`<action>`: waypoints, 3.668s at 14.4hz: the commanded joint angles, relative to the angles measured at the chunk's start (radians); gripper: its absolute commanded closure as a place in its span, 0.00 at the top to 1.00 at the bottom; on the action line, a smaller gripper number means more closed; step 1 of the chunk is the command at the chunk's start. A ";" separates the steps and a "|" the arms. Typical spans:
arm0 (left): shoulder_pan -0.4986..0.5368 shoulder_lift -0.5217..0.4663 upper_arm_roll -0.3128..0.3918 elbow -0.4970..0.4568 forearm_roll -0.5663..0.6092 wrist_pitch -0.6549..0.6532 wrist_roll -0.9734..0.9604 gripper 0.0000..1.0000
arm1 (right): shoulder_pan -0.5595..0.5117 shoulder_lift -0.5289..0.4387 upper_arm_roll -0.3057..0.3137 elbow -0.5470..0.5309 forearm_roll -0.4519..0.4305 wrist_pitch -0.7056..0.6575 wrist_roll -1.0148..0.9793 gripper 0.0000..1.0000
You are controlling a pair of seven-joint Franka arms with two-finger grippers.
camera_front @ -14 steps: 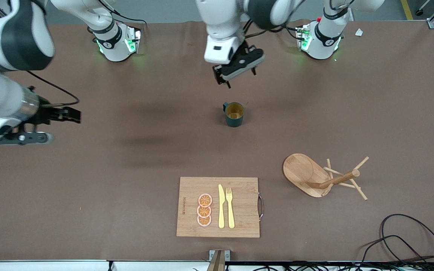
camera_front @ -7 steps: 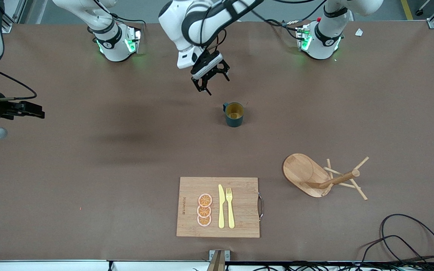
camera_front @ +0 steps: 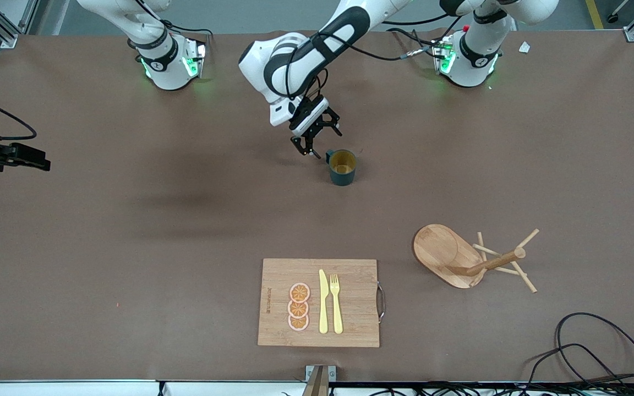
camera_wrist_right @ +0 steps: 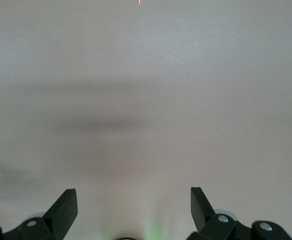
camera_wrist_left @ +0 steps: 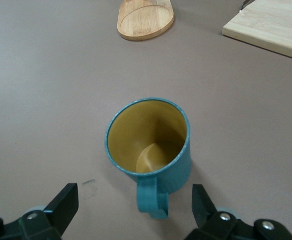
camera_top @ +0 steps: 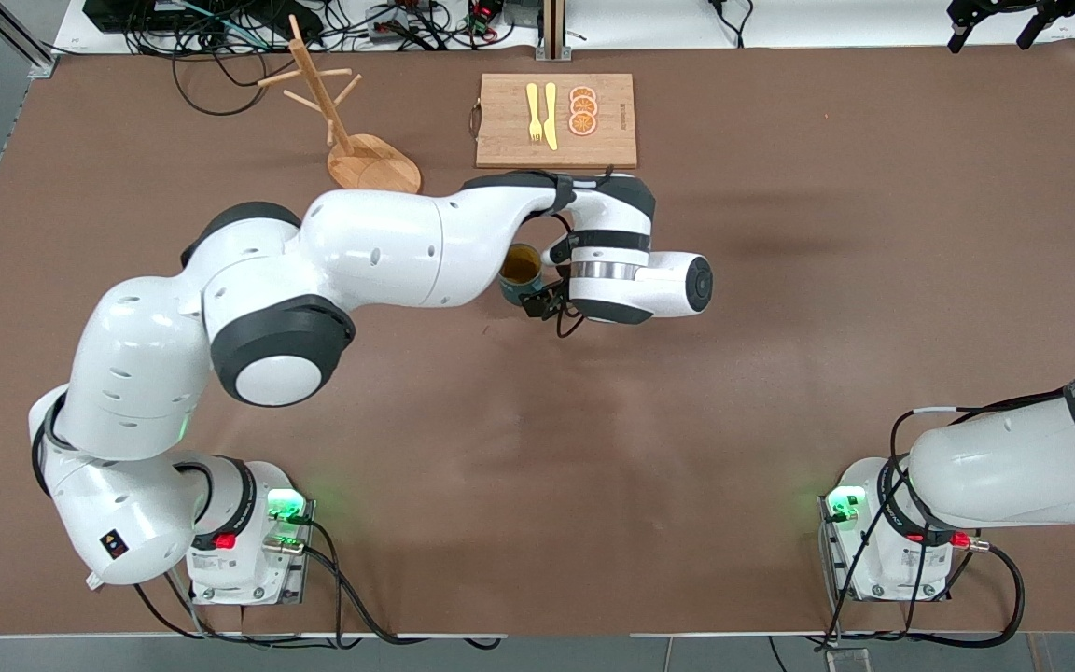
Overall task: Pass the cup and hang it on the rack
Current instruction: 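Lower the left gripper onto the mug handle while the right gripper withdraws, then close the left gripper on the mug handle and lift, then carry the mug with the left gripper to the wooden rack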
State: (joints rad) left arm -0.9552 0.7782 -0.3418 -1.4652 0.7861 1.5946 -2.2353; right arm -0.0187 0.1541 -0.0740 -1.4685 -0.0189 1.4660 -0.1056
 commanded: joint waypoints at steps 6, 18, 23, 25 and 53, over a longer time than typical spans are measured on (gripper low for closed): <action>-0.240 0.099 0.190 0.081 0.015 -0.068 -0.013 1.00 | -0.012 0.002 0.023 0.016 0.020 -0.043 0.000 1.00; -0.274 0.162 0.284 0.097 0.056 -0.041 -0.013 0.91 | -0.006 -0.169 0.023 -0.171 0.080 0.039 0.077 1.00; -0.274 0.188 0.284 0.120 0.056 -0.042 -0.013 0.67 | 0.014 -0.231 0.023 -0.236 0.043 0.060 0.075 1.00; -0.275 0.191 0.284 0.120 0.056 -0.044 -0.015 0.54 | 0.026 -0.235 0.022 -0.236 0.042 0.060 0.080 1.00; 0.459 -0.404 0.270 0.121 -0.971 0.145 0.736 0.01 | 0.003 -0.366 0.022 -0.280 0.040 0.010 0.078 1.00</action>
State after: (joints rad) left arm -0.5627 0.4170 -0.0624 -1.3129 -0.0896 1.7188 -1.5507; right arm -0.0096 -0.1874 -0.0597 -1.7217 0.0321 1.4725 -0.0407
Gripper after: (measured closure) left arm 0.789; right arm 0.000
